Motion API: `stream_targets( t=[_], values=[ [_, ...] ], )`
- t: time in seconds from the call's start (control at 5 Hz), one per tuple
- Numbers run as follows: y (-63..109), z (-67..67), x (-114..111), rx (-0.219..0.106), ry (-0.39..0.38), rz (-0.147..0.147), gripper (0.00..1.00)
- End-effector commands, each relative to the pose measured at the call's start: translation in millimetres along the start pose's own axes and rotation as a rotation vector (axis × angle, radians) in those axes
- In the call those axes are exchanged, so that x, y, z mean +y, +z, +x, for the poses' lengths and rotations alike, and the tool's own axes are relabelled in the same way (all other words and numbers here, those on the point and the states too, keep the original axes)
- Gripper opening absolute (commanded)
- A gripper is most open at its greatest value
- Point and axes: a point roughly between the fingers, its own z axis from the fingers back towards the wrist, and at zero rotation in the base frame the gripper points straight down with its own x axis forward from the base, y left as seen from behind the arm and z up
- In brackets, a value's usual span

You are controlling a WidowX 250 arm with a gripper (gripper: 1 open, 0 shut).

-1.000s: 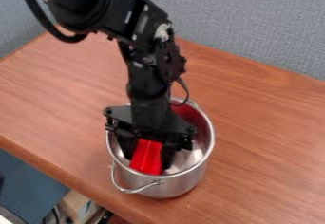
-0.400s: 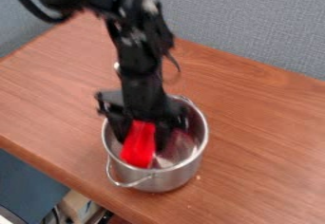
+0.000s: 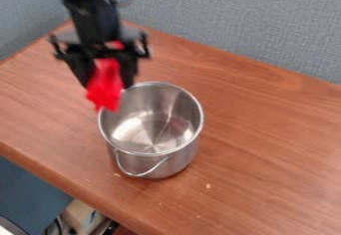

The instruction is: Move the red object from the metal pot to the table

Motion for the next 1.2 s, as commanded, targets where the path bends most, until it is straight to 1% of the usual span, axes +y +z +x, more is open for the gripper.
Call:
stream_targets(
  t=[0.0,0.2,0.4,0.6,0.8,1.0],
  values=[
    [16.2,-10.5,5,-0.019,0.026,0.000,0.00],
    [20.3,-38.2,-9,0.016,0.040,-0.044,0.00],
    [13.4,-63.5,-22,0.087,0.106,-0.058,0.00],
    [-5.5,-74.0,-25,0.100,0.093,-0.029,0.00],
    [-24.1,-76.0,-27,0.109,0.087,-0.019,0.00],
    [-43.9,-76.6,-28,0.120,0.096,0.005,0.00]
  ],
)
